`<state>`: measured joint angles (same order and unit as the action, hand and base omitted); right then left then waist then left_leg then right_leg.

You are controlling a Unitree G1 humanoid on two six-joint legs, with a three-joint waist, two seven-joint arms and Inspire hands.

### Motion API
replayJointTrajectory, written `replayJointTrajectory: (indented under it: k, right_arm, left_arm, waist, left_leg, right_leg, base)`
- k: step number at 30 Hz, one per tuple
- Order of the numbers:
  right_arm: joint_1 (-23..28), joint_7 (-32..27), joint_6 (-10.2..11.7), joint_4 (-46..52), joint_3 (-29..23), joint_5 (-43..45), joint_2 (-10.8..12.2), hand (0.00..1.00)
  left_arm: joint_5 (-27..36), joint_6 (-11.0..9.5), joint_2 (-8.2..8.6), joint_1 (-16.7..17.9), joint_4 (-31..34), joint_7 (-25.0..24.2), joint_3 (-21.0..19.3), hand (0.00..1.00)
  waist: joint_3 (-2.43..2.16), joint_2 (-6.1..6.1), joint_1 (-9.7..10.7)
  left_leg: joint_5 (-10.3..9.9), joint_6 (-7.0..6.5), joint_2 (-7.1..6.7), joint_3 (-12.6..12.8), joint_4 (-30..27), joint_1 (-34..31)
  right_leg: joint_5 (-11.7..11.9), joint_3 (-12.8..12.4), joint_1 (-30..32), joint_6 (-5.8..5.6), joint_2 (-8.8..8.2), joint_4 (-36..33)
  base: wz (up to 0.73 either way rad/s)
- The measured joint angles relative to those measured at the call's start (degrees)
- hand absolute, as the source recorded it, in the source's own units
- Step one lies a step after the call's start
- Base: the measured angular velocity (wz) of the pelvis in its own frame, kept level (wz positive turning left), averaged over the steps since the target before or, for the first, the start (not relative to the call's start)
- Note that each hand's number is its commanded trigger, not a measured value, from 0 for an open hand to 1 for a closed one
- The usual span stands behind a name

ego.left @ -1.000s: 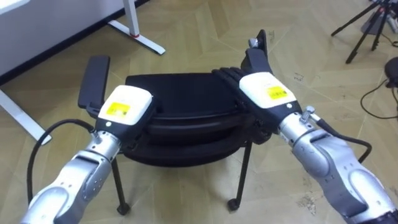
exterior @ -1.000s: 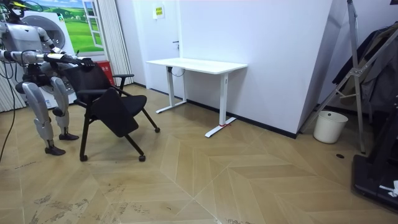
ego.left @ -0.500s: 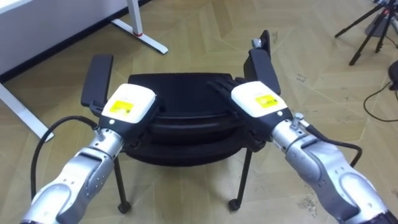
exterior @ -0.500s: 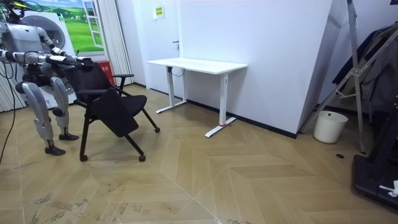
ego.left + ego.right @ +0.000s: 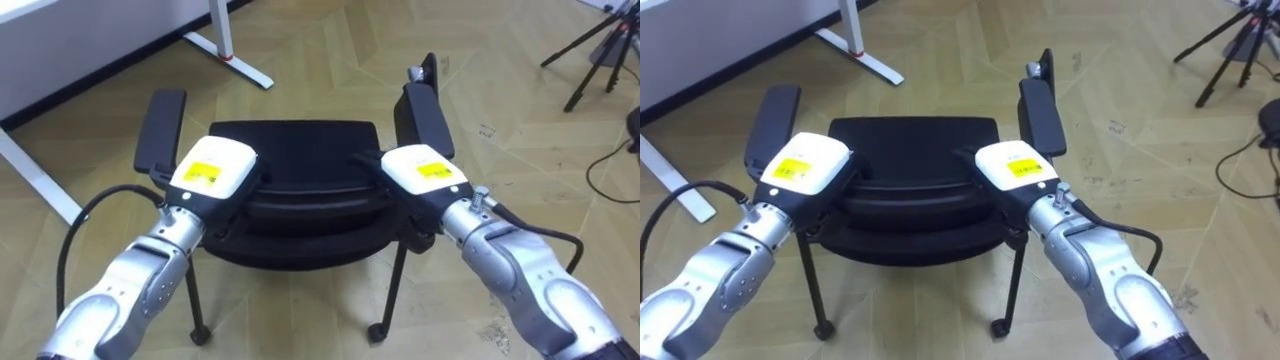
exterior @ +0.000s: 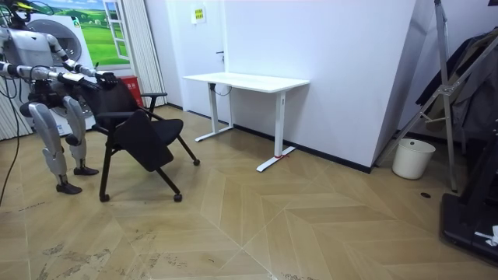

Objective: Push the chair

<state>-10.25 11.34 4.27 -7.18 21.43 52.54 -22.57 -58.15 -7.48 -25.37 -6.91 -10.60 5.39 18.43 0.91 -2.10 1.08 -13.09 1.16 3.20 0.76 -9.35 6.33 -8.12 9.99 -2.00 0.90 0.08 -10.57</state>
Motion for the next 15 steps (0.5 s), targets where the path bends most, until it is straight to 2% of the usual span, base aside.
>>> replayJointTrajectory:
  k: [6, 15]
  right_arm:
    - [-2.0, -2.6, -0.2, -4.3, -0.2, -0.1, 0.3, 1.00]
    - [-1.9, -9.1, 3.6, -7.8, 0.2, 1.9, 0.2, 1.00]
  left_arm:
    - [0.0, -0.2, 0.85, 0.0, 1.0, 0.3, 2.0, 1.00]
    - [0.0, -0.6, 0.70, -0.4, 1.0, 0.5, 2.0, 1.00]
  waist:
    - [0.03, 0.08, -0.4]
    - [0.10, 0.30, -1.0]
  left_leg:
    - [0.0, 0.00, -0.02, -1.2, -0.1, -0.1]
    - [0.0, 0.00, 0.00, -1.7, -0.3, -0.7]
  right_leg:
    - [0.0, 1.2, -0.5, -0.01, -0.20, 0.0]
    - [-0.2, 2.7, -0.4, -0.25, -0.74, 0.0]
  base:
    - [0.14]
    - [0.03]
